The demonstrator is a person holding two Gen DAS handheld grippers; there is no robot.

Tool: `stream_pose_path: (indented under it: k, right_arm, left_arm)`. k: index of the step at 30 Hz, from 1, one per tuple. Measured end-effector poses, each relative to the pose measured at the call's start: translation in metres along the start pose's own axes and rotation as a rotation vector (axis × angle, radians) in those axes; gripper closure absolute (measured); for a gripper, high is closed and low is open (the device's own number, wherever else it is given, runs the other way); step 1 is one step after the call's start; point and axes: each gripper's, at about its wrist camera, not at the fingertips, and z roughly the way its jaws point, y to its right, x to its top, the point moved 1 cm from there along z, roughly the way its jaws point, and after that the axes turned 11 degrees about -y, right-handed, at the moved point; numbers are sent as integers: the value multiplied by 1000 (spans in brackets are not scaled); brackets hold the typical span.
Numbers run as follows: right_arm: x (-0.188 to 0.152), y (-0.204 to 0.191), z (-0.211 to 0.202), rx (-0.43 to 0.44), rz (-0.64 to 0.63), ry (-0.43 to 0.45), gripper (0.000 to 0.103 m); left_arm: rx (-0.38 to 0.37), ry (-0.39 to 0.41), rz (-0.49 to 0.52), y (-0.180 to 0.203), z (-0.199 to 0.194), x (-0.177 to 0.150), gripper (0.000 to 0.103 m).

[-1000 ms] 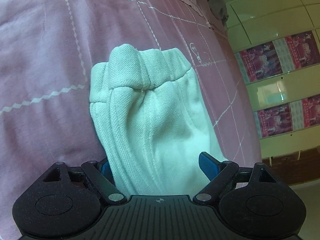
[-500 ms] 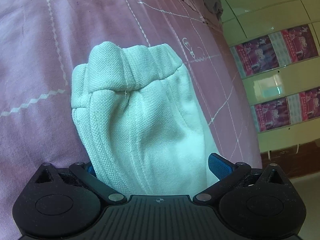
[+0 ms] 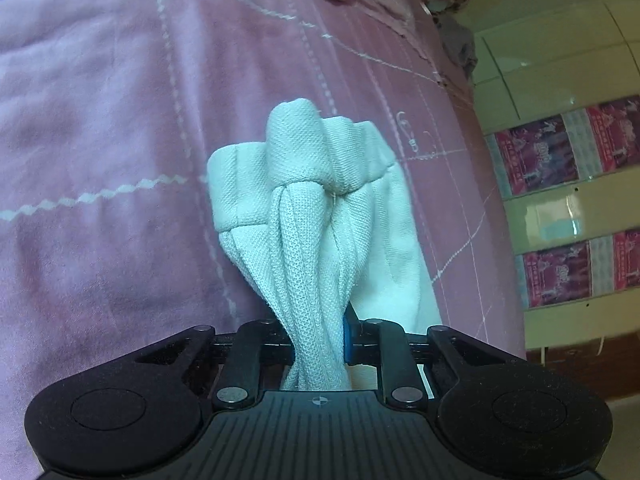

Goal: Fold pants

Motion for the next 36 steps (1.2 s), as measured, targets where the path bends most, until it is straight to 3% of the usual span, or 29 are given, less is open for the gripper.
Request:
stream_pose_path:
  k: [2,4,8,11,14,17,19,21,25,27,30,31,33,36]
  right_arm:
    - [0,1,-1,5,2,-2,54]
    - [1,2,-1,8,7,-6,54]
    - [3,3,-3,20,17,-14,54]
    - [5,14,-13,48,76,-9,54]
    - [0,40,-34,-12,156,47,53]
    - [-8,82,-54,-73,252,76,52]
    - [-16,108,-62,-88,293,71,52]
    - [-23,127,-72,-92,330,79,52]
    - [-33,156,-92,-46,414,129,43]
    - [-33,165,-98,-7,447,152,43]
    - [-32,175,-100,94,478,158,40]
    - [-33,176,-99,129,488,154,33]
    - [-34,177,-97,203,514,148,22]
    - [-33,170,-92,282,537,138,22]
  left_arm:
    - [8,32,137,22,-8,-4,85]
    - [-5,66,341,57,-21,-17,85]
    - [-68,50,691,132,-25,-61,85]
    - [-99,-31,908,171,-15,-113,85]
    - [-100,-159,1092,191,9,-174,85]
    - [42,-268,1260,195,47,-233,82]
    - [171,-283,1362,190,62,-267,70]
    - [202,-218,1456,190,54,-285,65]
    - [179,-131,1665,202,34,-321,51]
    - [149,-141,1677,209,30,-333,48]
    - [109,-209,1507,210,24,-317,48]
    - [100,-223,1439,209,22,-305,47]
    - [101,-209,1327,204,17,-276,44]
    - [151,-141,1194,185,10,-239,28]
